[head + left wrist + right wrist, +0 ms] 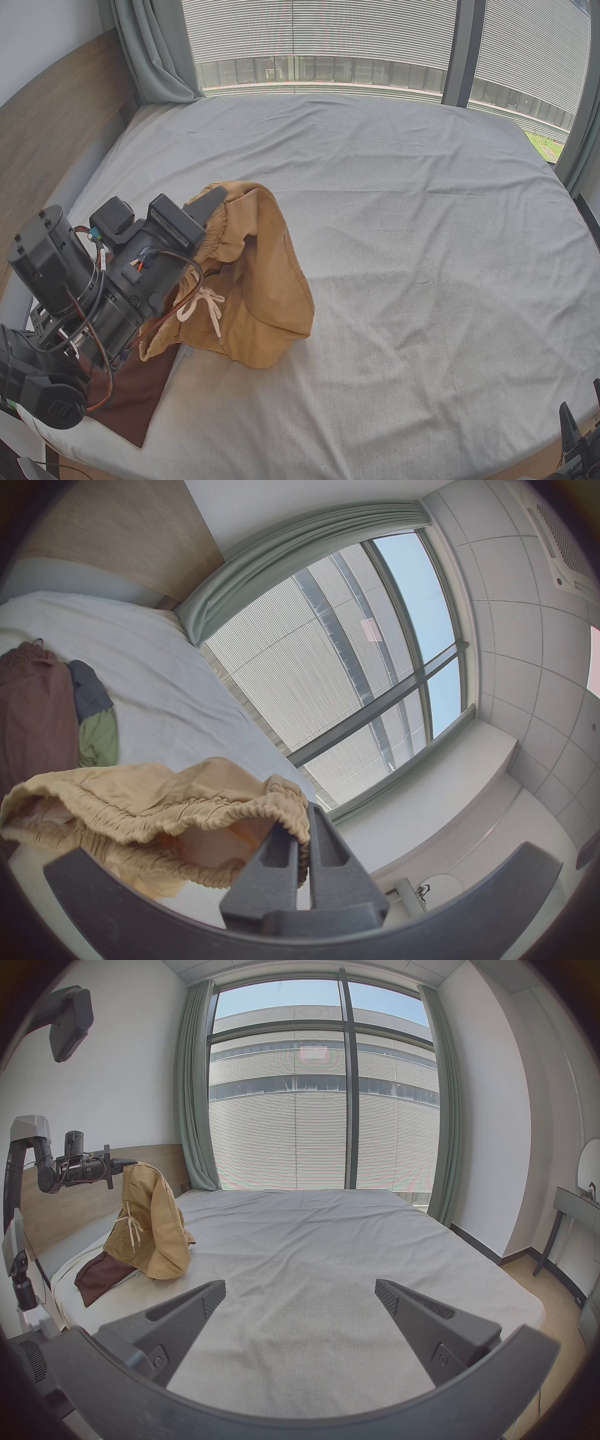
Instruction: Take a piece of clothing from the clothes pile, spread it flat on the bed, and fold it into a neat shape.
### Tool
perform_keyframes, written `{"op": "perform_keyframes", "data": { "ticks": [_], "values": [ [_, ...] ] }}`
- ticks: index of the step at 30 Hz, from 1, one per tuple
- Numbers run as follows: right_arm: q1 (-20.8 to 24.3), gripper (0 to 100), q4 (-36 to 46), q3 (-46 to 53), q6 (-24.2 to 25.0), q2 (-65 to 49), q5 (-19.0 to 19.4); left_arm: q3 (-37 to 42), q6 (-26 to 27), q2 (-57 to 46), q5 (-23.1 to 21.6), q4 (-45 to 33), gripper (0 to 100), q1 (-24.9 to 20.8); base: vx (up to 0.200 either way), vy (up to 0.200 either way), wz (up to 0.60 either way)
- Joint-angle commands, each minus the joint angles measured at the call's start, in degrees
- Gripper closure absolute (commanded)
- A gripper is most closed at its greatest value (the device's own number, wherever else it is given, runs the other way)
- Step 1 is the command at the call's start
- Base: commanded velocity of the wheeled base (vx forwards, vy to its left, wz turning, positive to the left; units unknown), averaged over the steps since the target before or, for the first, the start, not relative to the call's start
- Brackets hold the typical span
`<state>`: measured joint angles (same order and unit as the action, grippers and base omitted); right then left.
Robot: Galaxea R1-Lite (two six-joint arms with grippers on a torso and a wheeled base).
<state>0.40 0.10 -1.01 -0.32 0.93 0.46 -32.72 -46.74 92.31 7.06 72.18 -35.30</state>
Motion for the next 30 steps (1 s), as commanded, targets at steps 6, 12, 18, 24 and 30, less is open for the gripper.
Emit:
{"op": "perform_keyframes", "data": {
  "ticks": [6,12,18,24,30],
  "values": [
    [0.04,0,-0.01,1.01,-0.03,-0.93,0.06,-3.40,-0.11,3.58,1.55,0.33,100,-5.83,0.000,0.000,0.00],
    [0.04,0,-0.01,1.01,-0.03,-0.93,0.06,-4.28,-0.11,5.43,1.64,1.91,100,-7.76,0.000,0.000,0.00],
    [0.04,0,-0.01,1.01,-0.03,-0.93,-0.02,-7.18,-0.28,8.06,1.20,2.35,100,-9.96,0.000,0.000,0.00],
    [0.04,0,-0.01,1.01,-0.03,-0.93,0.06,-10.00,-0.11,11.05,0.24,2.35,100,-12.07,0.000,0.000,0.00],
    [0.04,0,-0.01,1.01,-0.03,-0.93,0.06,-12.98,-0.11,16.15,-4.25,3.23,100,-12.24,0.000,0.000,0.00]
  ]
}}
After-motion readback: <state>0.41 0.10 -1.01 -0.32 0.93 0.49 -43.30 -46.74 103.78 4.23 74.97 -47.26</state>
